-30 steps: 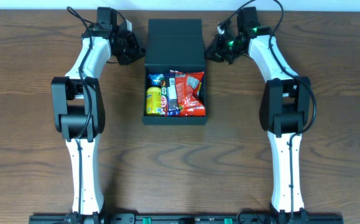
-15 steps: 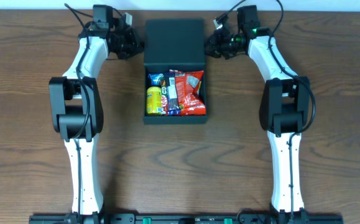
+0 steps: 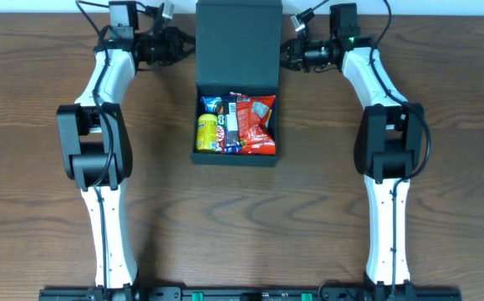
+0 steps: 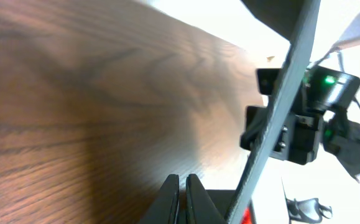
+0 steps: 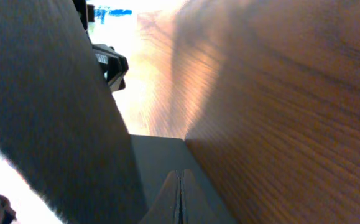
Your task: Pack container
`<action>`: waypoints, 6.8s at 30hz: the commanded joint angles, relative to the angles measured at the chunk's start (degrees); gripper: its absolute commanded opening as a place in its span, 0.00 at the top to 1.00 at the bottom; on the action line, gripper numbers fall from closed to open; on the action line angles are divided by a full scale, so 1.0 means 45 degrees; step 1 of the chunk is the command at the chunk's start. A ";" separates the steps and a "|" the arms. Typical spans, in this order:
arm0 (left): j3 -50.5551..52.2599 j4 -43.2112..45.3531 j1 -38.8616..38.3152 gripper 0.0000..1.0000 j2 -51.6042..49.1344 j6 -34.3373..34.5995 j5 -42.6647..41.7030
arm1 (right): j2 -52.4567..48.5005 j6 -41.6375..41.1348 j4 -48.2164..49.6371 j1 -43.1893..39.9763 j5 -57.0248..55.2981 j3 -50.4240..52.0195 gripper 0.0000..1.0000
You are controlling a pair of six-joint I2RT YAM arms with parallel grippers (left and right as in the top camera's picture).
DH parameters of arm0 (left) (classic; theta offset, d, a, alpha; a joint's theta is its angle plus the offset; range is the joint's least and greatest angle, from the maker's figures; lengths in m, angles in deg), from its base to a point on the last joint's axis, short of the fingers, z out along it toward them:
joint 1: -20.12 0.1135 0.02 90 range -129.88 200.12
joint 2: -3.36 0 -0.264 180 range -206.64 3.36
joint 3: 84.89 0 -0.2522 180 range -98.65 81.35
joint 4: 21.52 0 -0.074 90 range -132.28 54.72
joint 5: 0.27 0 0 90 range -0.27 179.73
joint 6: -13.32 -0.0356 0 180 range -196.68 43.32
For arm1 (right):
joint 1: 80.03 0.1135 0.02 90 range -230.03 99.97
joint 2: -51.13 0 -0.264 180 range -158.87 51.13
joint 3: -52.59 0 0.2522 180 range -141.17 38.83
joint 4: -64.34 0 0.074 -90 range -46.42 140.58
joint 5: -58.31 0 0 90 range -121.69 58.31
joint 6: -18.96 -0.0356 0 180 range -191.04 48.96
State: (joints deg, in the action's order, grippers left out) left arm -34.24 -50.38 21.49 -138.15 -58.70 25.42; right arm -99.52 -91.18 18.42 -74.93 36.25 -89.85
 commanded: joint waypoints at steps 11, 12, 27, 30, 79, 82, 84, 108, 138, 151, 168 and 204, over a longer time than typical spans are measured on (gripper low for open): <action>-0.0355 0.0709 0.0053 0.94 0.0738 -0.0398 -0.2433 | 0.2618 0.0777 -0.0155 0.0053 0.1049 -0.0238 0.99; -0.0355 0.0704 0.0053 0.94 0.0903 -0.0500 -0.2433 | 0.2749 0.0782 -0.0257 0.0049 0.1054 -0.0238 0.99; -0.0355 0.0049 0.0044 0.94 0.3269 -0.1875 -0.2472 | 0.4998 0.5425 -0.6494 0.0311 -0.3546 -0.0238 0.99; -0.0355 -0.0486 0.0024 0.93 0.3492 -0.2351 -0.2472 | 0.5270 0.5799 -0.6887 0.0481 -0.3997 -0.0238 0.99; -0.0136 -1.4260 -0.1559 0.94 1.0312 -0.8670 0.6761 | 0.8587 0.9661 -1.2900 0.1365 -0.7800 -0.0189 0.99; 0.1059 -1.4353 -0.1579 0.94 1.2186 -0.8665 0.6756 | 0.9782 0.9845 -1.3629 0.1972 -0.7805 0.0092 0.98; 0.2511 -1.4285 -0.1598 0.94 1.3794 -0.8665 0.6761 | 1.0686 0.9904 -1.3911 0.2463 -0.7810 0.0578 0.98; 1.0972 -1.2866 -0.1593 0.04 2.2950 -0.7368 0.7378 | 2.4708 0.4726 -0.8762 0.4551 -0.9306 1.6368 0.01; 1.1050 -1.2862 -0.1491 0.05 2.3542 -0.7664 0.9024 | 2.4829 0.4726 -0.9088 0.4551 -0.9306 1.6543 0.01; 1.6844 -0.7252 0.1005 0.05 2.7302 -0.4396 1.1400 | 2.4829 0.4726 -0.9088 0.4551 -0.9306 1.6543 0.01; 2.2430 -0.4522 0.1443 0.05 3.1221 -0.0811 1.3109 | 2.4829 0.4726 -0.9088 0.4551 -0.9306 1.6543 0.01; 2.3732 -0.4119 0.1433 0.05 3.1401 -0.0325 1.2915 | 2.4829 0.4726 -0.9088 0.4551 -0.9306 1.6543 0.01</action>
State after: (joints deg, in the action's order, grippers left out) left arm 72.07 -69.22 27.59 2.63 -60.36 83.73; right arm 11.89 -69.19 -22.45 -54.71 -5.76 -15.49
